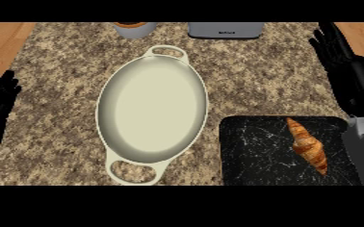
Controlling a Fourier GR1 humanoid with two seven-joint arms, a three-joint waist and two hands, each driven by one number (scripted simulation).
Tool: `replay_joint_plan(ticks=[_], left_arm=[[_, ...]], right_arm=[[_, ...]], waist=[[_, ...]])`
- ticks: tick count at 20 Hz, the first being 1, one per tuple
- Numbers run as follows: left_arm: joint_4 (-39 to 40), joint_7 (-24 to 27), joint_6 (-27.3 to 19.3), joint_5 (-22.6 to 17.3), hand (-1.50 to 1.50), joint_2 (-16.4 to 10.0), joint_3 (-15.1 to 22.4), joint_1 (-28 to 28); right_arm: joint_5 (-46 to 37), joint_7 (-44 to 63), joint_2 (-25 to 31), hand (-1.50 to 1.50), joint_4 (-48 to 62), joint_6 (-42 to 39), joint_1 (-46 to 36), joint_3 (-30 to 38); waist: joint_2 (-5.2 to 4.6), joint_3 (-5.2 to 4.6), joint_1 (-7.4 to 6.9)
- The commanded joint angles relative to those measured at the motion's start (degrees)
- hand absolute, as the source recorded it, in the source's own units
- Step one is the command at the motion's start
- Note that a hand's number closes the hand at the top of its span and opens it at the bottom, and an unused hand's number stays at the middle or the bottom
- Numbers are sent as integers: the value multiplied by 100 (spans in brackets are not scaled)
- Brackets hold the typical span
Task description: Pick the croissant from the tray and place it in the pot
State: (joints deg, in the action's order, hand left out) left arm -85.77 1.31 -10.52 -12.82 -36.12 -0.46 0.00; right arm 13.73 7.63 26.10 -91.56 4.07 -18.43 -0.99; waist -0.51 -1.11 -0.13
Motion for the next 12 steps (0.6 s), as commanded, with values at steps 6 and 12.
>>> replay_joint_plan(ticks=[6,12], left_arm=[[144,-193,-392,318,0,312,146,307],[95,-234,-351,263,0,551,319,588]], right_arm=[[672,159,1007,150,1406,-968,1949,1153],[-1720,-3042,1004,-150,732,818,3178,1163]], waist=[[25,131,272],[110,134,392]])
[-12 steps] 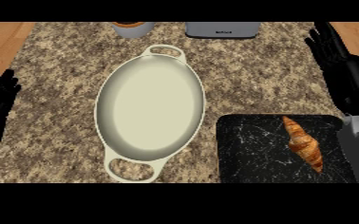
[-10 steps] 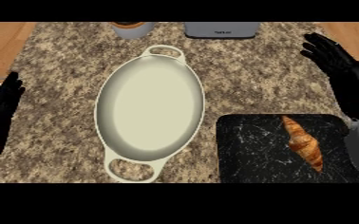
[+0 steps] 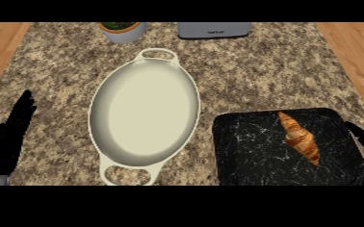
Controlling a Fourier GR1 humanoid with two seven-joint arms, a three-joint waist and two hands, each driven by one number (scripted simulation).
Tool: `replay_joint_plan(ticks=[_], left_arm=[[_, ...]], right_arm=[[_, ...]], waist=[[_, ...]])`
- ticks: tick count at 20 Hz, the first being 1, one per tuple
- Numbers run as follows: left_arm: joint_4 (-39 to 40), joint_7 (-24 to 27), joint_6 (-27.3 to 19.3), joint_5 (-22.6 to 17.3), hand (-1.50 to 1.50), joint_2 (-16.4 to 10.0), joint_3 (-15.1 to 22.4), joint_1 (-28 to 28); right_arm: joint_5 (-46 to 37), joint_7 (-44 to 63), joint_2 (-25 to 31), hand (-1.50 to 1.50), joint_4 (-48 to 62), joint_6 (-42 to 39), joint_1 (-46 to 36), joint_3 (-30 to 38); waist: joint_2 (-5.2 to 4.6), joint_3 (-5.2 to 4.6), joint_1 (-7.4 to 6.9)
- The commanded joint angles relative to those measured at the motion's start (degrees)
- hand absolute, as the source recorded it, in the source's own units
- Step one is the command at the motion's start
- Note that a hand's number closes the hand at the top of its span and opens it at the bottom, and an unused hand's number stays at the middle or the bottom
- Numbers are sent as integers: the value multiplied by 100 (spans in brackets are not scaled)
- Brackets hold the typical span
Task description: Pick the croissant from the tray and place it in the pot
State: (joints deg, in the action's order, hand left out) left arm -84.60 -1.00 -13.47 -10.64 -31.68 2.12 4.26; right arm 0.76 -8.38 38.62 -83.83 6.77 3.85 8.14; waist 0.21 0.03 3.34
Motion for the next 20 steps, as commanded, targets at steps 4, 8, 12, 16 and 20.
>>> replay_joint_plan(ticks=[4,8,12,16,20], left_arm=[[30,-74,-69,296,0,386,248,-67],[-25,-211,222,204,0,256,40,-183],[-568,-610,158,349,0,228,186,17],[-116,-548,177,417,0,290,114,-464],[-425,-491,158,500,0,372,252,-219]], right_arm=[[49,-2360,-300,-150,99,6,1612,805],[-332,-1058,300,-150,-214,-515,1234,572],[-373,115,579,-150,-1441,-905,1576,398],[-530,1187,1105,-150,-1737,-1526,1078,-17],[-760,2173,1594,-150,-1434,-2232,464,-553]], waist=[[-7,-2,-213],[-21,-7,-325],[-2,-11,-333],[-29,-17,-332],[-44,-14,-544]])
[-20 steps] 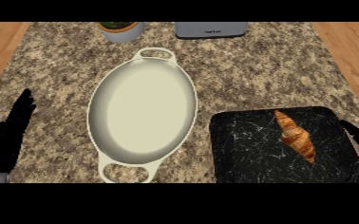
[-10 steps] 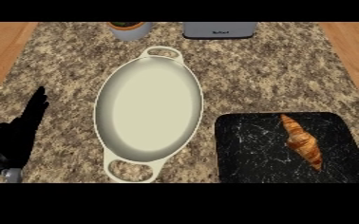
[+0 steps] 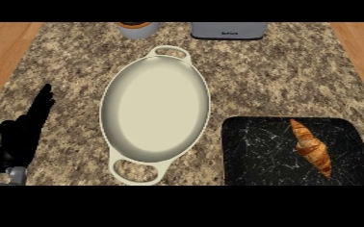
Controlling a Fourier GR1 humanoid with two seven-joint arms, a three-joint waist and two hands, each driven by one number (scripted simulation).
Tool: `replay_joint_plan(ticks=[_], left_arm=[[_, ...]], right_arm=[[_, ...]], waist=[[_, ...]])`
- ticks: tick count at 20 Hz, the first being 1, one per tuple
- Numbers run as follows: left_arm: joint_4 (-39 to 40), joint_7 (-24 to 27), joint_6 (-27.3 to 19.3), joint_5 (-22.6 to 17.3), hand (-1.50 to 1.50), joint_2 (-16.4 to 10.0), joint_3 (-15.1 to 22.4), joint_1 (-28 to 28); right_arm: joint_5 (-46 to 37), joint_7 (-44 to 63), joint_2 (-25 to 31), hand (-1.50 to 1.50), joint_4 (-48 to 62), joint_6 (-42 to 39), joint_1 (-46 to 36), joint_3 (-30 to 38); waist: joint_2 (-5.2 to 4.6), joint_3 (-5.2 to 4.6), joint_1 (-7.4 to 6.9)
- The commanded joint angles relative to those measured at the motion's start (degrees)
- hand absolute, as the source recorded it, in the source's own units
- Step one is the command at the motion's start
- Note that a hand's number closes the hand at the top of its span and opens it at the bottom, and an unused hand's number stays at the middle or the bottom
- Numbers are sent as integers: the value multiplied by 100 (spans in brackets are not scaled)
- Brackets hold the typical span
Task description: Pick the croissant from the tray and place it in the pot
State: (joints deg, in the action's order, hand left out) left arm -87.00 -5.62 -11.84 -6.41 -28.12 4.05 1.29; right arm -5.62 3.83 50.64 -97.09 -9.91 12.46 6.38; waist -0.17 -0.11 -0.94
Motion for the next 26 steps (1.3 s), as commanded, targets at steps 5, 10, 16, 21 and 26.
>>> replay_joint_plan(ticks=[5,10,16,21,26], left_arm=[[238,-82,-152,291,0,278,154,-358],[-14,-371,241,71,0,-42,-288,-275],[205,142,270,343,0,421,-248,87],[86,12,246,555,0,539,-379,42],[-221,-177,533,591,0,553,-612,253]], right_arm=[[-27,1850,338,-150,47,-1486,-1083,-1131],[62,2495,-111,-150,338,-2087,-1841,-1318],[-663,2616,-679,-150,805,-2367,-2273,-1589],[-1221,2769,-1036,-150,960,-2503,-2352,-1676],[-1380,2946,-1325,-150,707,-2851,-2159,-1412]], waist=[[-23,4,-36],[11,10,25],[12,10,46],[15,11,63],[23,10,84]])
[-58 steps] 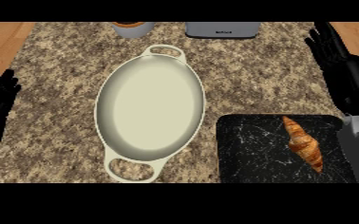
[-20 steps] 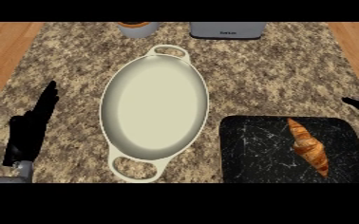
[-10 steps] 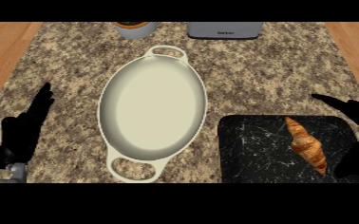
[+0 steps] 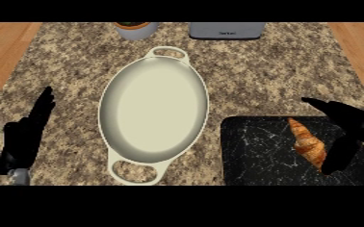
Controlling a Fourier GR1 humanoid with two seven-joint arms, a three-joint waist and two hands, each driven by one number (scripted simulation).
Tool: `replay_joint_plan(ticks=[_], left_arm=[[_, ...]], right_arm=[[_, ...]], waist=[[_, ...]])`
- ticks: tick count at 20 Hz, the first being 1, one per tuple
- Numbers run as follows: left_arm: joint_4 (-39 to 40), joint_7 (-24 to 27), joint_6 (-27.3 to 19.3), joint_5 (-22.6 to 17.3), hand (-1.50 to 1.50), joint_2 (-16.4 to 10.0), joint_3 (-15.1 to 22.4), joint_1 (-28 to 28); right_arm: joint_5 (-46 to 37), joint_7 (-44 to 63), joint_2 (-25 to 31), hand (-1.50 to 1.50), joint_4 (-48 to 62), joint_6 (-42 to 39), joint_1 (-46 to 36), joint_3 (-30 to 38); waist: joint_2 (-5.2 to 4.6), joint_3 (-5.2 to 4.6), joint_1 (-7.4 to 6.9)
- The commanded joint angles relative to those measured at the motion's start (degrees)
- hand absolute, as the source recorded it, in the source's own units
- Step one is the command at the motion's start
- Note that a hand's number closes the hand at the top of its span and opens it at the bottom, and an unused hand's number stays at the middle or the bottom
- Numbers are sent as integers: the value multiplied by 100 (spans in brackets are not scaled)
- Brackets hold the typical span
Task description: Pick the croissant from the tray and place it in the pot
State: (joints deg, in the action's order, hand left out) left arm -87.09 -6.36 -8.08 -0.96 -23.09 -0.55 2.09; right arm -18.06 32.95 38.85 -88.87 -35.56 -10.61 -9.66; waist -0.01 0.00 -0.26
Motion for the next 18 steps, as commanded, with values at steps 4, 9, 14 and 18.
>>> replay_joint_plan(ticks=[4,9,14,18], left_arm=[[133,144,365,63,0,116,-352,-18],[162,-115,288,342,0,333,-341,-302],[-273,-367,280,518,0,549,-294,-164],[68,-209,387,638,0,613,-439,-334]], right_arm=[[-662,57,-674,-150,481,-149,-208,27],[-1159,-625,-629,-150,1075,-138,-287,237],[-1584,-540,-985,-150,694,120,250,179],[-1680,-956,-1009,-150,1201,-103,-86,463]], waist=[[-2,0,0],[-3,1,9],[4,1,21],[1,0,17]])
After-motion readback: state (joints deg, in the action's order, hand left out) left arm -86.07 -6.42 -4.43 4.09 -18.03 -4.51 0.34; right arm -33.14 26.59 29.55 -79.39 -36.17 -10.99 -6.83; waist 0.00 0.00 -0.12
